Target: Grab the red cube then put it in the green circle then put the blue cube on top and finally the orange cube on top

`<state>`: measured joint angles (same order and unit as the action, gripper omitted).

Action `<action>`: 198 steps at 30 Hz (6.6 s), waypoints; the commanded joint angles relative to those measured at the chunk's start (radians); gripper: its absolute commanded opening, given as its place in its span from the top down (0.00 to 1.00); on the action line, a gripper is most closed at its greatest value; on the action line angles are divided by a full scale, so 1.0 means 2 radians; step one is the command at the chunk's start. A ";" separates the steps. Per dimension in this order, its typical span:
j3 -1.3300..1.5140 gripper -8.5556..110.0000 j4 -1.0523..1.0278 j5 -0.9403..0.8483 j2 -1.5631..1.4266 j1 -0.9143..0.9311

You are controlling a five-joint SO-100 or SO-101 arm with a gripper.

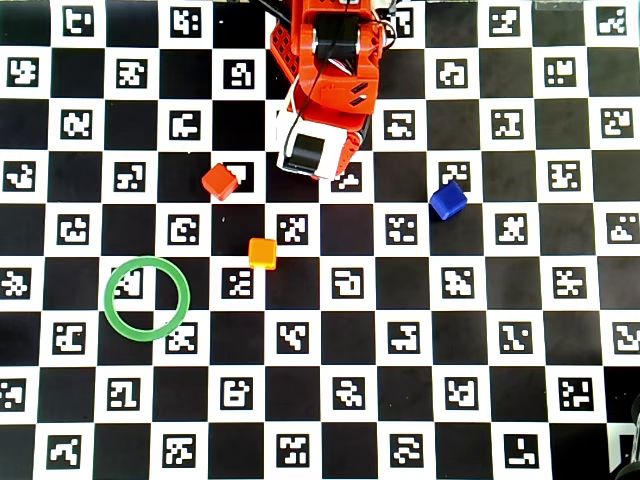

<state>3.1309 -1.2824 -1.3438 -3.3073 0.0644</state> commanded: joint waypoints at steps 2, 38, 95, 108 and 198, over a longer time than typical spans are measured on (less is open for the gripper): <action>0.028 0.97 -0.023 -0.002 -0.025 -0.002; 0.028 0.97 -0.023 -0.002 -0.025 -0.002; 0.028 0.97 -0.023 -0.002 -0.025 -0.006; 0.018 0.97 0.007 0.006 -0.005 -0.008; -0.512 0.59 -0.025 0.738 0.702 0.328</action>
<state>2.1046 -1.3622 0.1427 -1.8929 0.7056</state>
